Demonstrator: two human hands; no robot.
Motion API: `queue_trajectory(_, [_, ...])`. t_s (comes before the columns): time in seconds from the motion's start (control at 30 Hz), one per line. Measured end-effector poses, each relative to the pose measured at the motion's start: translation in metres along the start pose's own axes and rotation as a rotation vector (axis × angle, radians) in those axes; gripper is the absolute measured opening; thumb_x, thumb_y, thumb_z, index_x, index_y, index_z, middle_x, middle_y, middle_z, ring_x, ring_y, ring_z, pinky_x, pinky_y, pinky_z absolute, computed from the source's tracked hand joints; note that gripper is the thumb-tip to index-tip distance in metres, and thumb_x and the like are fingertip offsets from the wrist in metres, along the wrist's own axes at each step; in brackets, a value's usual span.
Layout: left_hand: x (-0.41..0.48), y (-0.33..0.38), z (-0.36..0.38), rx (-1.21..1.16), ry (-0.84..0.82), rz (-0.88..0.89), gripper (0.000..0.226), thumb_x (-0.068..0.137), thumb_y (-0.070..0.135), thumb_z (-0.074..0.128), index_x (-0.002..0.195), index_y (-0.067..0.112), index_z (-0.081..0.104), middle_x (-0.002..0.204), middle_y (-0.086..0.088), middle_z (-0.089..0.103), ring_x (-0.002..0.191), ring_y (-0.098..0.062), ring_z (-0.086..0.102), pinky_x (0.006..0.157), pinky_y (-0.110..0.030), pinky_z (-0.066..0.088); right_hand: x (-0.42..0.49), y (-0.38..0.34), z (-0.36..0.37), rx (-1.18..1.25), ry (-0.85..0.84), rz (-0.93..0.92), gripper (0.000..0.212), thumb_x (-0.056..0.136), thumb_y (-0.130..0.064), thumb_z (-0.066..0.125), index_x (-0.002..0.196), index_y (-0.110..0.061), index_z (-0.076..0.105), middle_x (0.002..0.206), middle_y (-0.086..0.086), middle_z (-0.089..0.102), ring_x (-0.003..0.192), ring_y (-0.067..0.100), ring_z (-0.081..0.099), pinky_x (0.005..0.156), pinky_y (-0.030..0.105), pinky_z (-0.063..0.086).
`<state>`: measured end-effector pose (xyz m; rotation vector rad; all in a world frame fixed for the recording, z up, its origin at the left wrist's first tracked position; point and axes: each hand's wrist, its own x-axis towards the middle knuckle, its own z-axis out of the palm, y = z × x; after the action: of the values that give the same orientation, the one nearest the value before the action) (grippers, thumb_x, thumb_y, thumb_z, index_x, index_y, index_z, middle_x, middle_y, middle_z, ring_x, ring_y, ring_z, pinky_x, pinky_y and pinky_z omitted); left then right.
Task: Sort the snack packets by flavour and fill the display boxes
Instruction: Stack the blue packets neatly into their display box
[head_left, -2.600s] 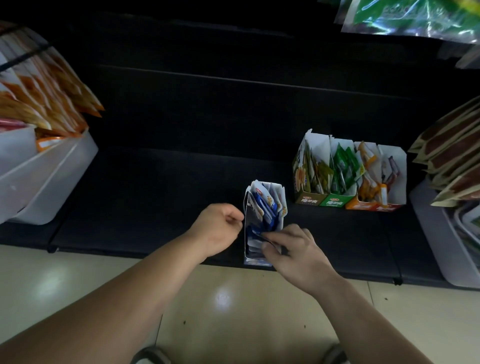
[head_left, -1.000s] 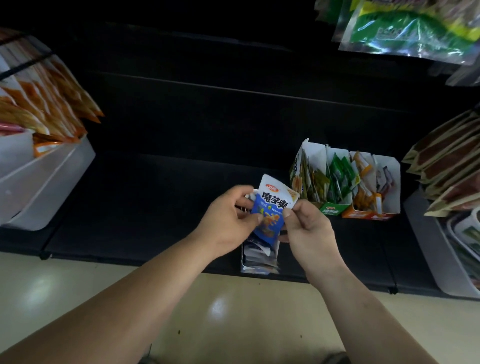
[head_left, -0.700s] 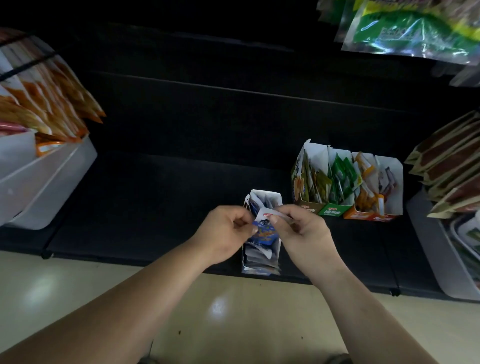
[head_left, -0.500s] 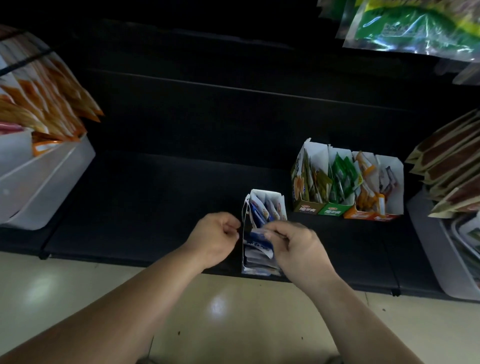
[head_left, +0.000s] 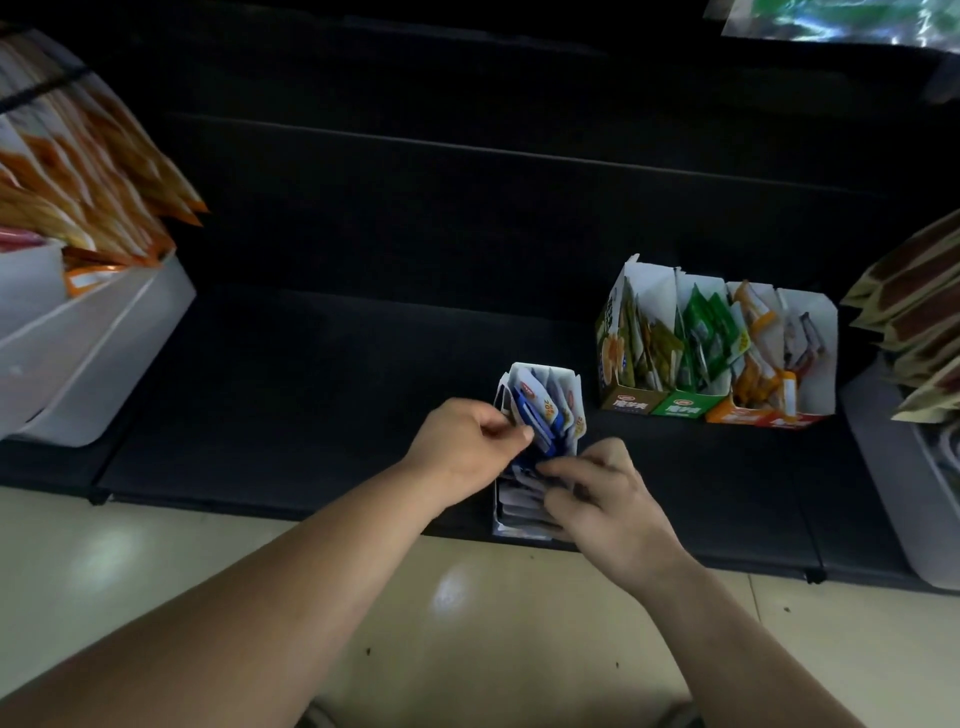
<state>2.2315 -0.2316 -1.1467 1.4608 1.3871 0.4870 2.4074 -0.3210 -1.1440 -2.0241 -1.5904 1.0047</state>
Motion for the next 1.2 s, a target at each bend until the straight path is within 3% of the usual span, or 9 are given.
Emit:
queue_trajectory(0.13, [0.002,-0.002,0.003,-0.050,-0.005,-0.011,0.016,0.095,0.040,0.072,0.090,0.027,0.081,0.082,0.013,0.077,0.079,-0.002,0.072,0.081,-0.028,0.060,0.002,0.003,-0.002,0.021,0.058,-0.077,0.040,0.094,-0.033,0.065,0.134,-0.040,0.066,0.107,-0.024,0.043,0.105,0.006,0.055,0.092,0.036,0.054])
queue_trajectory(0.27, [0.003,0.000,0.001,-0.098,0.018,-0.061,0.012,0.094,0.032,0.071,0.087,0.029,0.080,0.079,0.015,0.076,0.076,0.000,0.070,0.080,-0.026,0.060,0.008,0.002,-0.002,0.184,0.153,-0.025,0.037,0.095,-0.024,0.066,0.131,-0.035,0.068,0.104,-0.012,0.057,0.091,0.007,0.062,0.088,0.033,0.055])
queue_trajectory(0.43, [0.001,0.005,0.002,-0.114,0.013,-0.083,0.029,0.086,0.055,0.077,0.088,0.026,0.080,0.084,0.010,0.078,0.082,-0.005,0.073,0.080,-0.028,0.061,0.010,-0.005,-0.004,0.306,0.140,-0.002,0.036,0.097,-0.015,0.064,0.128,-0.033,0.068,0.108,-0.009,0.067,0.100,0.005,0.064,0.092,0.024,0.054])
queue_trajectory(0.57, [0.004,0.006,0.006,-0.080,0.022,-0.105,0.025,0.088,0.051,0.076,0.085,0.027,0.080,0.080,0.010,0.078,0.081,-0.008,0.075,0.088,-0.040,0.063,0.009,-0.007,-0.005,0.336,0.161,-0.011,0.026,0.097,-0.029,0.070,0.122,-0.037,0.071,0.102,-0.013,0.073,0.098,0.001,0.068,0.089,0.023,0.057])
queue_trajectory(0.7, [0.005,0.010,0.006,-0.070,0.026,-0.127,0.034,0.083,0.061,0.076,0.083,0.027,0.080,0.079,0.011,0.078,0.079,-0.005,0.075,0.085,-0.038,0.063,0.008,-0.009,-0.007,0.331,0.165,-0.036,0.024,0.094,-0.030,0.075,0.109,-0.048,0.069,0.092,-0.019,0.075,0.092,-0.001,0.070,0.082,0.021,0.059])
queue_trajectory(0.9, [0.007,0.020,0.001,-0.058,0.062,-0.196,0.021,0.087,0.028,0.067,0.075,0.014,0.077,0.074,-0.007,0.074,0.071,-0.019,0.071,0.076,-0.046,0.062,0.010,-0.010,-0.005,0.311,0.156,0.001,0.037,0.094,-0.026,0.075,0.130,-0.031,0.070,0.106,-0.013,0.075,0.100,-0.001,0.070,0.093,0.029,0.060])
queue_trajectory(1.0, [0.002,0.027,-0.011,-0.090,0.064,-0.157,0.019,0.091,0.023,0.066,0.078,0.013,0.076,0.070,-0.001,0.069,0.070,-0.013,0.064,0.064,-0.034,0.055,0.011,-0.013,-0.007,0.331,0.144,0.026,0.044,0.093,-0.021,0.076,0.135,-0.030,0.066,0.114,-0.014,0.073,0.106,0.000,0.069,0.097,0.029,0.058])
queue_trajectory(1.07, [-0.002,0.036,-0.026,-0.168,0.072,-0.111,0.018,0.092,0.021,0.064,0.084,0.010,0.075,0.080,-0.004,0.071,0.078,-0.015,0.064,0.067,-0.031,0.052,0.013,-0.014,-0.006,0.383,0.157,0.045,0.045,0.092,-0.018,0.078,0.133,-0.029,0.067,0.113,-0.014,0.073,0.107,0.001,0.069,0.100,0.033,0.058])
queue_trajectory(1.2, [-0.011,0.049,-0.051,-0.411,-0.003,-0.081,0.020,0.095,0.011,0.056,0.086,0.006,0.073,0.092,-0.015,0.079,0.091,-0.029,0.075,0.080,-0.045,0.063,0.010,-0.022,-0.003,0.471,0.144,0.065,0.054,0.087,-0.023,0.084,0.137,-0.028,0.064,0.120,-0.014,0.071,0.113,0.003,0.066,0.102,0.034,0.056])
